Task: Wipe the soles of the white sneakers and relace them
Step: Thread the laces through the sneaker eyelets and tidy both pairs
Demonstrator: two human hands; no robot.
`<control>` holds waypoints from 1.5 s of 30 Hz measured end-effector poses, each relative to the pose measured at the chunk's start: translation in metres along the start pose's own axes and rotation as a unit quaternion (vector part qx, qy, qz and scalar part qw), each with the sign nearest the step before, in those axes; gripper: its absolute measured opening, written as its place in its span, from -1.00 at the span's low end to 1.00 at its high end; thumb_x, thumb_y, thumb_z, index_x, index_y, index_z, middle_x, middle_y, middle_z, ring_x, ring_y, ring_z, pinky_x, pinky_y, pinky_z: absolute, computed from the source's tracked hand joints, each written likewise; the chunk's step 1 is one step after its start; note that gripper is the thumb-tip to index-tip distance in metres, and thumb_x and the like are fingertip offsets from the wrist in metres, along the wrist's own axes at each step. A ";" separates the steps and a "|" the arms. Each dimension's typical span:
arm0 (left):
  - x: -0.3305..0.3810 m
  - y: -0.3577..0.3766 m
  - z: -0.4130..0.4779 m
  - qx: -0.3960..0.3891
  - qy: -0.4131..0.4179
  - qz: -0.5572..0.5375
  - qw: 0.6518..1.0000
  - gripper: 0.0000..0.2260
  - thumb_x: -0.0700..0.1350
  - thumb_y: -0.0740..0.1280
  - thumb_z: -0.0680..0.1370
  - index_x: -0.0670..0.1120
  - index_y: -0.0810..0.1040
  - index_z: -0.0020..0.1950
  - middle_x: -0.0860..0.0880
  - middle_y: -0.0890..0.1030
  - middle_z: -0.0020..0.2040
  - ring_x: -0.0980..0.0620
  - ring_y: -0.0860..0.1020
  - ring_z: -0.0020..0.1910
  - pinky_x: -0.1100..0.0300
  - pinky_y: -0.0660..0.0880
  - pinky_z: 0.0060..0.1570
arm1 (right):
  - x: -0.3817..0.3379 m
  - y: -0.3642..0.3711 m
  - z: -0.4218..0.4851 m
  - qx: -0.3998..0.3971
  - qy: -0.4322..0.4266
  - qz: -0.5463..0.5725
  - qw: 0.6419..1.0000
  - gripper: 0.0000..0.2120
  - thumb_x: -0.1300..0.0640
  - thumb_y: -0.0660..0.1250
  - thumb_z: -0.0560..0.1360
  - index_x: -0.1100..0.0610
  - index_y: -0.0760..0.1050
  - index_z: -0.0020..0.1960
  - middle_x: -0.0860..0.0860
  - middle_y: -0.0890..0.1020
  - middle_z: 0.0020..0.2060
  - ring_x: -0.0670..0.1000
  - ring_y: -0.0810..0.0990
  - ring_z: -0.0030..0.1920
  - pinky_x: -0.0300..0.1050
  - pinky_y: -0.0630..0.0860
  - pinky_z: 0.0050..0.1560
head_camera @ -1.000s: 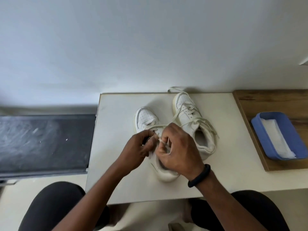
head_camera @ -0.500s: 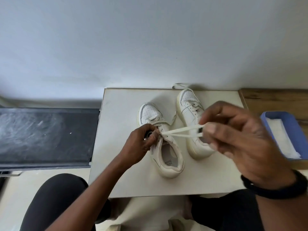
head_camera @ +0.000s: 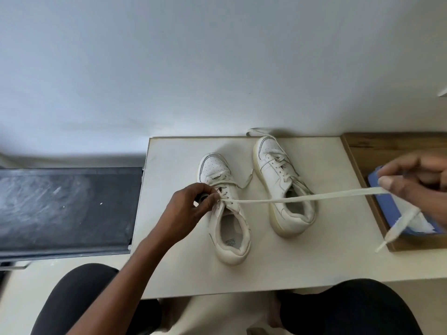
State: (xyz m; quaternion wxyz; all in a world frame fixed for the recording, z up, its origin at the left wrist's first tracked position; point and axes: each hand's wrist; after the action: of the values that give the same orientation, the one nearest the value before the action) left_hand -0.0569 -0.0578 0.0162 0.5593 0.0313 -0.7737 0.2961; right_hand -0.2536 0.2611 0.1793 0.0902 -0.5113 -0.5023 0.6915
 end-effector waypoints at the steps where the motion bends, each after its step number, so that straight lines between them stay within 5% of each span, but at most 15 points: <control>1: 0.002 -0.003 0.000 -0.001 -0.002 0.004 1.000 -0.92 0.02 0.40 0.63 0.06 0.65 -0.03 0.05 0.67 -0.24 0.18 0.61 -0.24 0.36 0.48 -0.25 | 0.022 0.003 0.008 0.000 0.044 -0.066 0.997 -0.96 -0.08 0.42 0.51 -0.22 0.58 -0.06 -0.05 0.55 -0.49 0.07 0.51 -0.48 -0.01 0.54 -0.45; 4: 0.004 -0.013 -0.001 -0.008 -0.013 0.012 1.000 -0.84 0.08 0.40 0.62 0.03 0.67 -0.04 0.07 0.66 -0.28 0.27 0.54 -0.33 0.41 0.45 -0.27 | 0.067 0.027 0.016 0.009 0.133 -0.144 0.980 -0.70 -0.32 0.29 0.30 -0.29 0.51 0.00 -0.12 0.61 -0.33 0.05 0.59 -0.32 0.13 0.64 -0.16; 6: 0.003 -0.019 -0.001 -0.014 -0.026 0.035 0.999 -0.81 0.09 0.37 0.64 0.03 0.67 -0.07 0.11 0.67 -0.28 0.27 0.56 -0.31 0.43 0.44 -0.27 | 0.032 0.045 0.020 0.054 0.129 -0.151 0.979 -0.70 -0.20 0.36 0.41 -0.15 0.53 0.10 -0.03 0.64 -0.09 0.02 0.58 -0.23 0.10 0.61 -0.10; 10: -0.007 -0.029 0.000 0.008 -0.087 0.144 0.986 -0.76 0.02 0.31 0.68 0.02 0.64 -0.13 0.09 0.68 -0.27 0.30 0.60 -0.30 0.41 0.38 -0.37 | -0.049 0.110 0.021 0.062 -0.006 -0.078 0.995 -0.85 0.11 0.48 0.47 -0.03 0.63 0.03 -0.09 0.65 -0.08 -0.05 0.62 -0.24 -0.09 0.53 -0.13; 15: -0.024 -0.040 -0.004 0.003 -0.232 0.312 0.921 -0.72 0.05 0.26 0.66 -0.01 0.69 -0.11 -0.10 0.68 -0.07 -0.15 0.64 -0.06 0.06 0.58 -0.05 | -0.062 0.188 0.010 -0.078 -0.070 -0.144 0.984 -0.68 -0.17 0.37 0.51 -0.08 0.52 0.21 -0.14 0.59 0.11 -0.04 0.60 0.06 -0.07 0.56 0.02; 18: -0.018 -0.056 -0.008 0.067 -0.246 0.419 0.872 -0.70 0.02 0.22 0.67 -0.13 0.66 0.13 -0.17 0.55 0.21 -0.24 0.55 0.18 -0.11 0.52 0.19 | -0.061 0.201 0.007 -0.109 -0.068 -0.194 0.972 -0.64 -0.23 0.25 0.57 -0.08 0.47 0.27 -0.11 0.59 0.14 -0.03 0.59 0.13 -0.10 0.53 0.04; 22: -0.018 -0.089 -0.011 0.133 -0.321 0.420 0.838 -0.69 -0.06 0.19 0.66 -0.15 0.62 0.26 -0.21 0.46 0.34 -0.27 0.42 0.35 -0.25 0.36 0.30 | -0.060 0.205 0.010 -0.094 -0.046 -0.196 0.975 -0.67 -0.24 0.21 0.58 -0.08 0.48 0.21 -0.10 0.65 0.07 -0.01 0.64 0.06 -0.11 0.53 -0.06; 24: -0.022 -0.092 -0.010 0.182 -0.270 0.398 0.858 -0.74 -0.05 0.23 0.67 -0.11 0.67 0.18 -0.21 0.52 0.27 -0.29 0.48 0.29 -0.23 0.39 0.23 | -0.062 0.207 0.009 -0.091 -0.041 -0.197 0.975 -0.69 -0.23 0.21 0.58 -0.06 0.48 0.19 -0.09 0.67 0.04 0.02 0.66 0.04 -0.09 0.54 -0.08; 26: -0.019 -0.081 -0.007 0.221 -0.079 0.288 0.928 -0.86 -0.08 0.36 0.64 -0.06 0.71 0.07 -0.09 0.63 0.15 -0.18 0.61 0.14 -0.05 0.50 0.09 | -0.063 0.209 0.009 -0.094 -0.037 -0.204 0.974 -0.70 -0.21 0.21 0.59 -0.03 0.48 0.17 -0.07 0.68 0.01 0.05 0.67 0.02 -0.08 0.54 -0.08; 28: -0.005 -0.059 -0.004 0.114 0.053 0.149 0.981 -0.93 -0.10 0.42 0.62 -0.02 0.70 0.06 0.07 0.69 0.07 0.10 0.68 0.00 0.17 0.57 -0.02 | -0.065 0.210 0.010 -0.088 -0.032 -0.208 0.974 -0.71 -0.19 0.21 0.60 -0.01 0.47 0.14 -0.06 0.68 -0.02 0.07 0.67 0.00 -0.09 0.52 -0.12; 30: 0.002 -0.035 -0.003 -0.015 0.084 0.112 0.990 -0.92 -0.08 0.46 0.60 0.00 0.67 0.08 0.12 0.68 0.04 0.20 0.65 -0.01 0.31 0.55 -0.04 | -0.067 0.212 0.009 -0.079 -0.026 -0.209 0.974 -0.74 -0.16 0.22 0.60 0.01 0.46 0.09 -0.03 0.68 -0.05 0.08 0.67 -0.02 -0.11 0.43 -0.18; 41: -0.006 -0.033 -0.005 -0.123 -0.011 0.089 0.988 -0.91 -0.08 0.42 0.63 0.01 0.61 -0.07 0.09 0.69 -0.28 0.18 0.60 -0.29 0.26 0.53 -0.15 | -0.066 0.217 0.004 -0.080 -0.043 -0.174 0.980 -0.66 -0.28 0.22 0.57 -0.01 0.42 -0.02 -0.04 0.67 -0.16 0.07 0.66 -0.11 -0.07 0.53 -0.18; 45: 0.004 -0.033 -0.005 -0.108 -0.035 0.036 0.993 -0.87 0.02 0.42 0.63 0.01 0.69 -0.05 0.04 0.63 -0.38 0.18 0.50 -0.38 0.35 0.42 -0.29 | -0.044 0.201 0.017 -0.047 -0.128 -0.097 0.986 -0.80 -0.10 0.37 0.55 0.02 0.53 -0.12 -0.09 0.56 -0.39 0.01 0.57 -0.34 -0.11 0.45 -0.34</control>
State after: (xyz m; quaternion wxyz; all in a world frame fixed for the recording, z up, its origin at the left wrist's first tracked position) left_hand -0.0411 -0.0817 0.0346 0.5209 -0.0463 -0.8209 0.2295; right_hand -0.1694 0.1267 0.0479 0.0673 -0.3712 -0.5890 0.7147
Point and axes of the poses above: each hand's wrist, its own z-axis towards the middle knuckle, its own y-axis out of the palm, x = y × z
